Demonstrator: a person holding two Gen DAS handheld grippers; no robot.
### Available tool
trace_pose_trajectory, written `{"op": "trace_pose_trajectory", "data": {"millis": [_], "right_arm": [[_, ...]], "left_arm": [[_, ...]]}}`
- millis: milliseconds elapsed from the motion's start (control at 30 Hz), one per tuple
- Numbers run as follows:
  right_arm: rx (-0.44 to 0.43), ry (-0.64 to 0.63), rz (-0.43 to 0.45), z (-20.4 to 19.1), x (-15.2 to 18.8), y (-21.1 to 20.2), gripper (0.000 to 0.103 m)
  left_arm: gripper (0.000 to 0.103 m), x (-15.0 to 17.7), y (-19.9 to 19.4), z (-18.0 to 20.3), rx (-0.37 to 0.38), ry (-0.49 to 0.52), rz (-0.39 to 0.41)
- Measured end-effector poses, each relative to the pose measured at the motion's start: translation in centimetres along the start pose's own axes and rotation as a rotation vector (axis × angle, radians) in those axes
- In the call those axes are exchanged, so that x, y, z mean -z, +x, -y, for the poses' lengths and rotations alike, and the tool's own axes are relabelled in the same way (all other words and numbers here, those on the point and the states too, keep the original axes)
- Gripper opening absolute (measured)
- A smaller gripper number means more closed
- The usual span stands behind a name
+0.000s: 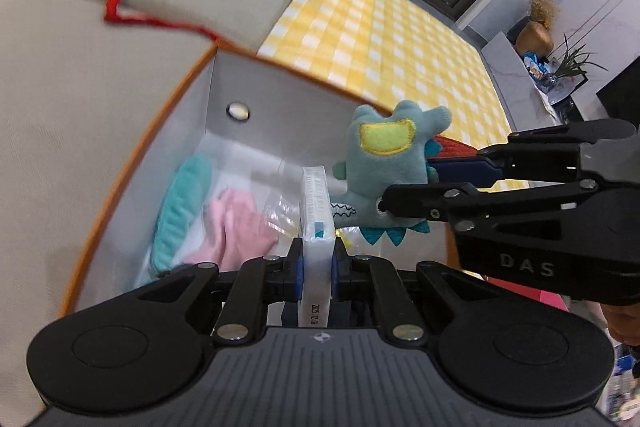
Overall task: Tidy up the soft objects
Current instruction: 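Lower both items into the orange box and open both tools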
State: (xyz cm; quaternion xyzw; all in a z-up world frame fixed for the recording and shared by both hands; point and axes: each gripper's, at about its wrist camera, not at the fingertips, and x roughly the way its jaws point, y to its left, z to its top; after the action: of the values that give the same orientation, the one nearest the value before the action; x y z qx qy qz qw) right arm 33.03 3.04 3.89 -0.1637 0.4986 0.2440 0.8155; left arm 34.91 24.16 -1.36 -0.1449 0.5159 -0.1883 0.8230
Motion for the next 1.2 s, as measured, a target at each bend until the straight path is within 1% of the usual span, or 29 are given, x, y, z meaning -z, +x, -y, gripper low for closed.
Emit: {"op": "trace_pose_trajectory", "data": {"millis": [100, 200, 267, 333, 400, 567, 633, 667, 733, 833, 900, 967, 1000, 1067, 1100, 1133, 1167, 1200], "right_arm": [[-0.019, 0.001, -0.027, 0.1, 0.0, 1.2, 0.024], [-0.036, -0.023, -0.064, -0.2, 0.2, 2.7, 0.024], [-0.035, -0.025, -0.070, -0.2, 0.3, 3.5, 0.024], [-0.037, -0.010, -0.070, 0.1, 0.3, 4.1, 0.024], [-0.035, -0.002, -0.071, 0.3, 0.2, 4.8, 0.024], [-0.030, 0.016, -0.090, 0.9, 0.3, 6.5, 0.024], [-0.039, 0.029, -0.095, 1.3, 0.2, 6.9, 0.024], [-0.041, 0.031, -0.098, 1.4, 0.2, 7.1, 0.024], [-0.037, 0.029, -0.105, 1.5, 0.2, 7.6, 0.024], [-0.028, 0.031, -0.115, 1.6, 0.3, 8.2, 0.025], [-0.015, 0.025, -0.121, 1.6, 0.2, 8.4, 0.028], [-0.019, 0.023, -0.124, 1.5, 0.2, 8.3, 0.033], [-0.022, 0.025, -0.122, 1.6, 0.2, 8.2, 0.035], [-0.019, 0.021, -0.113, 1.6, 0.2, 7.7, 0.042], [-0.015, 0.018, -0.105, 1.6, 0.2, 7.4, 0.043], [-0.013, 0.019, -0.097, 1.6, 0.1, 7.1, 0.046], [-0.015, 0.024, -0.089, 1.7, 0.1, 6.7, 0.049], [-0.017, 0.033, -0.082, 1.9, 0.0, 6.4, 0.050]], "left_arm": [[0.013, 0.0, 1.2, -1.0, -0.010, -0.024, -0.026], [0.012, 0.0, 1.6, -1.3, -0.005, -0.030, -0.028], [0.013, -0.2, 1.9, -1.5, -0.018, -0.031, -0.023], [0.018, -0.4, 2.5, -1.6, -0.048, -0.033, -0.027], [0.027, -0.4, 3.1, -1.6, -0.106, -0.035, -0.042], [0.027, -0.6, 3.4, -0.8, -0.158, -0.001, -0.053], [0.035, -0.7, 3.1, -0.4, -0.177, 0.017, -0.045], [0.036, -0.8, 2.9, -0.3, -0.187, 0.028, -0.041], [0.044, -0.8, 2.5, 0.2, -0.226, 0.052, -0.028], [0.045, -0.8, 1.8, 1.2, -0.265, 0.096, -0.013], [0.045, -0.9, 1.4, 1.8, -0.282, 0.121, -0.007], [0.045, -0.9, 1.0, 2.0, -0.292, 0.135, -0.002], [0.047, -1.0, 0.9, 2.1, -0.290, 0.134, -0.002], [0.050, -1.1, 0.5, 2.1, -0.288, 0.132, 0.003], [0.054, -1.2, 0.1, 2.2, -0.291, 0.134, 0.013], [0.060, -1.2, -0.3, 2.3, -0.294, 0.135, 0.024], [0.064, -1.3, -0.5, 2.3, -0.299, 0.133, 0.034], [0.072, -1.4, -1.0, 2.3, -0.301, 0.127, 0.044]]}}
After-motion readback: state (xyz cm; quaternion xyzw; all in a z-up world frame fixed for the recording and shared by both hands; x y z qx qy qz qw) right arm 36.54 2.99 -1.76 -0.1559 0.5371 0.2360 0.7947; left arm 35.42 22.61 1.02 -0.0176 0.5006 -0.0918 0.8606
